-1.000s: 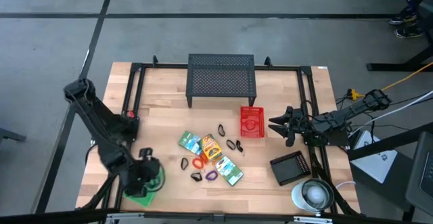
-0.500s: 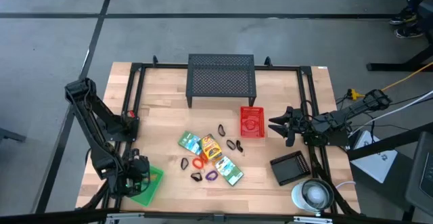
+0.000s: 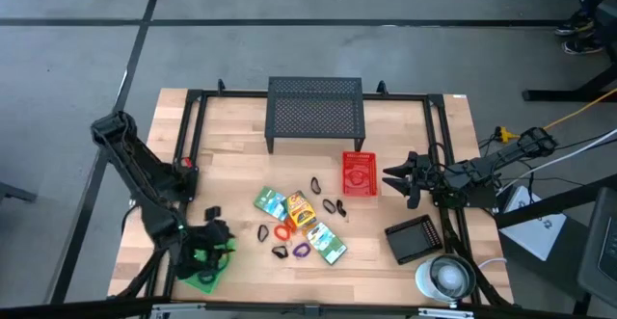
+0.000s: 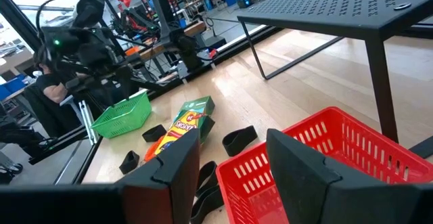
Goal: Pick & Place Office Desk Supplies
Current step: Put the orange spring keychain into the green bin
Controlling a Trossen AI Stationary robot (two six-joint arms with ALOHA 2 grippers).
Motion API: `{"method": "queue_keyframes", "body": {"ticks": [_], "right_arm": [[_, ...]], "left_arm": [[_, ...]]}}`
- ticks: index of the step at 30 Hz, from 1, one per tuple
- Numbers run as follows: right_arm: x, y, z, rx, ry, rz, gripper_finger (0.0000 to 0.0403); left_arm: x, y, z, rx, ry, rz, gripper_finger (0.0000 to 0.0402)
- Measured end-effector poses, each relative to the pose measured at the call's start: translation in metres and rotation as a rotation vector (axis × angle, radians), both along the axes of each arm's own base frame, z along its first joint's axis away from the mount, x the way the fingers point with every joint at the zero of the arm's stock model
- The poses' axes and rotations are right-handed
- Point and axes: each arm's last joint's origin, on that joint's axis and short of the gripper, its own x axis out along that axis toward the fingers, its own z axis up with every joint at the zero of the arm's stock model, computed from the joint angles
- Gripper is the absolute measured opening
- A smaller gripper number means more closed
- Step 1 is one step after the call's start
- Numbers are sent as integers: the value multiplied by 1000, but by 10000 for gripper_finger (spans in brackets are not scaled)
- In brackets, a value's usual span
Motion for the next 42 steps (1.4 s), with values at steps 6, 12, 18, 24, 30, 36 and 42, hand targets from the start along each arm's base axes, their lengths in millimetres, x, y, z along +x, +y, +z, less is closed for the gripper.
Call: {"method": "queue_keyframes", "body": {"ticks": [6,12,18,24,30,36,42], "right_arm": [[0,-1,0,-3,-2,-26,172],[0,-1,0,-3,-2,-26,172],[0,-1,0,-4,-1,-26,172],[0,-1,0,-4,0,-26,172],[0,-1,0,-4,0,-26,172],[0,-1,0,-4,-1,-26,172],[0,-1,0,-2,-2,-27,172]], "left_arm": [[47,14,0,74,-80,-131,168],[82,31,-27,199,-3,-239,168],[103,38,-46,289,-5,-334,163],[113,40,-60,330,6,-399,135],[117,39,-76,361,46,-413,121],[120,38,-85,382,57,-433,119],[123,41,-88,374,69,-439,81]]}}
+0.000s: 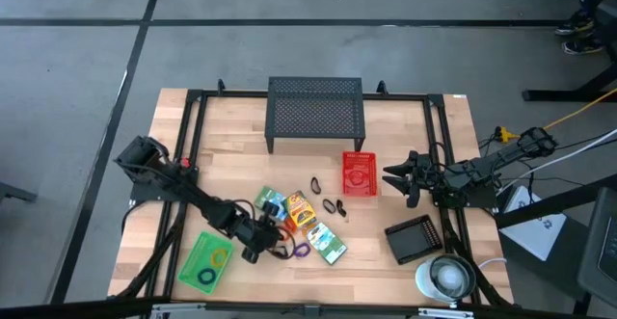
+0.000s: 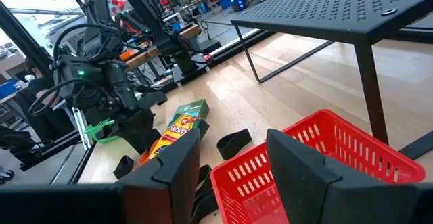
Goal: Pick & Place Office Desk Supplies
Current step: Put the orange spring keychain into the green bin
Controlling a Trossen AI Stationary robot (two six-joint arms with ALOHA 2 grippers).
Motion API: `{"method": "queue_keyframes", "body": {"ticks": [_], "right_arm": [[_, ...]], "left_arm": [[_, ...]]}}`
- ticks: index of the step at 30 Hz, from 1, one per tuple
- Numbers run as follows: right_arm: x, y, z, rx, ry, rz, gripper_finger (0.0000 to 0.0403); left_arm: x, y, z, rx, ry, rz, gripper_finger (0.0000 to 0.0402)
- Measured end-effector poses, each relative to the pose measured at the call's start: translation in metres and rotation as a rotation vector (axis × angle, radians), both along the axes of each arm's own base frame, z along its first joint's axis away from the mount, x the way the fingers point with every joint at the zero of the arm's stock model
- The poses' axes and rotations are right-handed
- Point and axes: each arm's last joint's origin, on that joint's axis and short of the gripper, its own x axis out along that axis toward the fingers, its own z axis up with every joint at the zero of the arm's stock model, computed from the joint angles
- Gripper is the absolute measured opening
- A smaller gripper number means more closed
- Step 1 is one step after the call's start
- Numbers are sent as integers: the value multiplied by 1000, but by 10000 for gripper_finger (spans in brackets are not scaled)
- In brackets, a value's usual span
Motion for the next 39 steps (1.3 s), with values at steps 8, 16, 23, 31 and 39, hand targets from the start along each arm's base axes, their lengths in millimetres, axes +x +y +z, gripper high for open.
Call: {"method": "queue_keyframes", "body": {"ticks": [8,16,23,31,39], "right_arm": [[0,0,0,0,0,0,172],[0,0,0,3,0,0,172],[0,0,-1,-3,7,0,172],[0,0,-1,-7,14,1,172],[0,0,-2,-10,19,0,172]], "left_arm": [[2,5,2,-70,31,-11,12],[-10,7,60,-103,-15,-5,6],[-57,2,117,-236,-16,48,6],[-121,-13,116,-299,268,262,5],[-159,-41,107,-396,306,380,5]]}}
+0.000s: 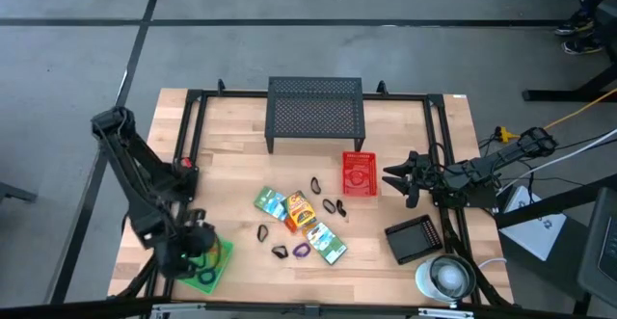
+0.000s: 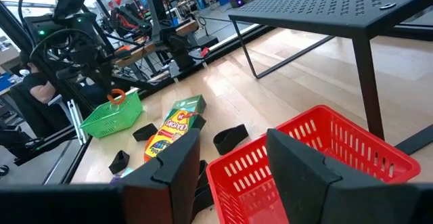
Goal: Pick & Place Office Desk Supplies
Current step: Put the orange spring keychain into the green bin
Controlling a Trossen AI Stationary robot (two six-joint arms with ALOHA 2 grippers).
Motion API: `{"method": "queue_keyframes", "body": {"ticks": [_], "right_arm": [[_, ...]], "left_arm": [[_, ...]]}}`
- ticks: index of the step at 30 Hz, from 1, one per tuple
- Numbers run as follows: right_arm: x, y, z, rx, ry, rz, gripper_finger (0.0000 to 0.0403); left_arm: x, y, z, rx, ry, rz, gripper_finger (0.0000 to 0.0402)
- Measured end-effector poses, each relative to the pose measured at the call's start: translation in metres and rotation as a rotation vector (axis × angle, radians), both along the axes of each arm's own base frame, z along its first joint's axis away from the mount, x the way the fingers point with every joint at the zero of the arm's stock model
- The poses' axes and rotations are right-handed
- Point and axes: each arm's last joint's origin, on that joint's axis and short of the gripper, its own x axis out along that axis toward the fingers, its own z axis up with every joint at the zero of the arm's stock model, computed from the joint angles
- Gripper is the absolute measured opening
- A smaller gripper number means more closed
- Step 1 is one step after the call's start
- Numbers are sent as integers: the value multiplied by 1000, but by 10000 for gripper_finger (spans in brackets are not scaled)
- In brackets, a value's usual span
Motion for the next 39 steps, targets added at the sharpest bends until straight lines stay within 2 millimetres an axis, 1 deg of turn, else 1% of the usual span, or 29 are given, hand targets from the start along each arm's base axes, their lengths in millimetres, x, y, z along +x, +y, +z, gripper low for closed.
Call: {"method": "queue_keyframes", "body": {"ticks": [5,10,15,18,21,24,27,31,35,39], "right_arm": [[0,0,0,-2,4,0,172],[0,0,0,-3,5,0,172],[0,0,-1,-3,6,1,172],[0,0,-1,-3,6,1,172],[0,0,-1,-3,6,1,172],[0,0,-1,-3,5,1,172],[0,0,-1,-3,6,0,172],[0,0,-1,-3,5,0,172],[0,0,-1,-4,5,1,172],[0,0,-1,-4,5,0,172]], "left_arm": [[-8,-14,-8,4,-7,47,5],[-10,-29,-28,35,42,91,13],[-9,-38,-48,61,167,127,54],[-8,-39,-52,74,171,138,86],[-6,-37,-47,78,108,149,115],[-6,-31,-36,71,26,164,138],[-4,-24,-23,56,-76,177,153],[3,-13,-6,45,-214,166,163],[20,-3,8,92,-374,121,164],[52,5,13,119,-454,45,160]]}}
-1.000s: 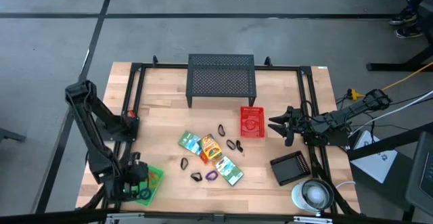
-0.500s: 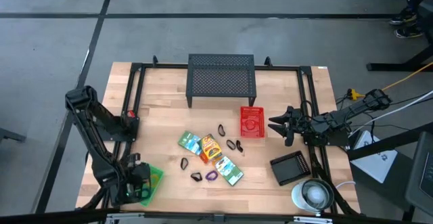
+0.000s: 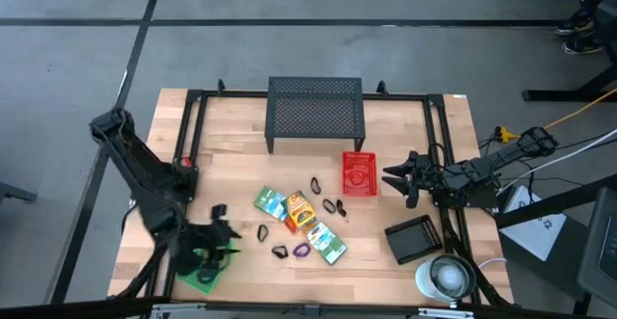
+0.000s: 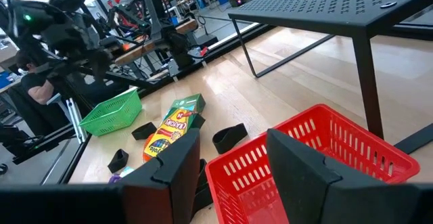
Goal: Pick & Place Office Desk Supplies
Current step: Put the orange spring keychain into the green bin
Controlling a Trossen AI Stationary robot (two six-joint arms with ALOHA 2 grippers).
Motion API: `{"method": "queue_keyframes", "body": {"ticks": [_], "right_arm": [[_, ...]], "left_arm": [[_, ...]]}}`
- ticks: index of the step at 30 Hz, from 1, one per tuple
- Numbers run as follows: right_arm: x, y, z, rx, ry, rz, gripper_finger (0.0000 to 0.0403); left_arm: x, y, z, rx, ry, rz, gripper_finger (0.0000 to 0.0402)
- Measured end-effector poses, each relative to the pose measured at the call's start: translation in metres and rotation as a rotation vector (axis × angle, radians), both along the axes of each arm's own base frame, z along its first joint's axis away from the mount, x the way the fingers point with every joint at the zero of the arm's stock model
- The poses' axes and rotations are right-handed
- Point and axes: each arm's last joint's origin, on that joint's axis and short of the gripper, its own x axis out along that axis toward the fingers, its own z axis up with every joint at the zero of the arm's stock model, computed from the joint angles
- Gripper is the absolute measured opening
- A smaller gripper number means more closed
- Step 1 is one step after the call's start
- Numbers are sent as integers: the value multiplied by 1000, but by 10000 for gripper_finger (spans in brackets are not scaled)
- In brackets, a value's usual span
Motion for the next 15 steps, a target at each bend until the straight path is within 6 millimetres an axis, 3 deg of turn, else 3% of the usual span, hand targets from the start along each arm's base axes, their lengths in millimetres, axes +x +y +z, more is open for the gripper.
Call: {"method": "queue_keyframes", "body": {"ticks": [9,15], "right_arm": [[0,0,0,0,0,0,172],[0,0,0,-1,2,0,172]], "left_arm": [[79,29,-20,87,-35,-215,144],[112,48,-36,128,-71,-272,143]]}}
